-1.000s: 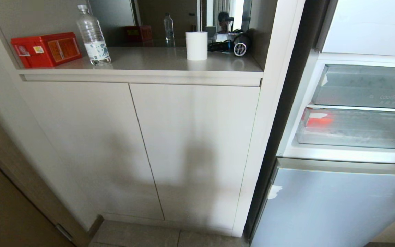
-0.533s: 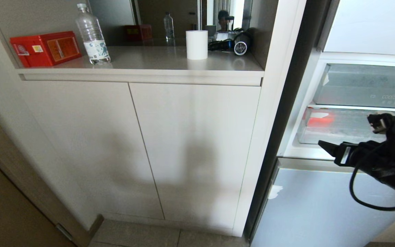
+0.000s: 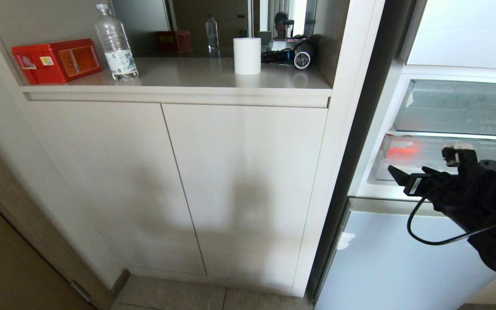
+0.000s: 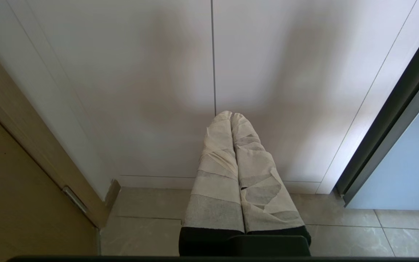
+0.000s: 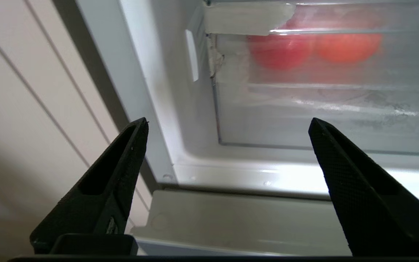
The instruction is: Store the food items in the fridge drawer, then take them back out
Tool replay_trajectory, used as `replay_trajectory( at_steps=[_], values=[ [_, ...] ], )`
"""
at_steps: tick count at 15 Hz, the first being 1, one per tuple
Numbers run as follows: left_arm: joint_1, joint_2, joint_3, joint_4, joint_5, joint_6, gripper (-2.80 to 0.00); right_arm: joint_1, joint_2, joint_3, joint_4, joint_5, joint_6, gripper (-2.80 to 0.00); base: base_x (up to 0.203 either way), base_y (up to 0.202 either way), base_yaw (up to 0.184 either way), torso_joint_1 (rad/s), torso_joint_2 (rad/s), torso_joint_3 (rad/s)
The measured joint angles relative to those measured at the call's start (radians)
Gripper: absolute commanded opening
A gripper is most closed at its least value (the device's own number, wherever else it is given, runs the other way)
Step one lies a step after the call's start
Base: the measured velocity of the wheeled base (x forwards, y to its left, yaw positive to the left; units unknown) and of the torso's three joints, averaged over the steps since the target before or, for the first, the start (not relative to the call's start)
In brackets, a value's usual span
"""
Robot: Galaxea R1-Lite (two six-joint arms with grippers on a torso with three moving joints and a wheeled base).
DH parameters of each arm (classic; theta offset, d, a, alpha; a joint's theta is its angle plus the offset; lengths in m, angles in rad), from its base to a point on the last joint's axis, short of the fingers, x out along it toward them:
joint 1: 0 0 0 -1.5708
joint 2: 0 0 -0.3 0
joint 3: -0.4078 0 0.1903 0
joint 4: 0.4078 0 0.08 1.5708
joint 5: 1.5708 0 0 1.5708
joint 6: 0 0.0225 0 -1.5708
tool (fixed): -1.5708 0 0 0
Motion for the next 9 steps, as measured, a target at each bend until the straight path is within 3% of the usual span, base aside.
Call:
replay_trajectory(
  at_steps=[9],
  values=[
    [0.0, 0.0, 0.0, 0.0, 0.0, 0.0, -2.8, -0.002, 0.141, -0.177, -0.025, -0.003, 0.003, 0.0, 0.0, 0.0, 0.0, 0.0, 0.0, 0.0]
  ],
)
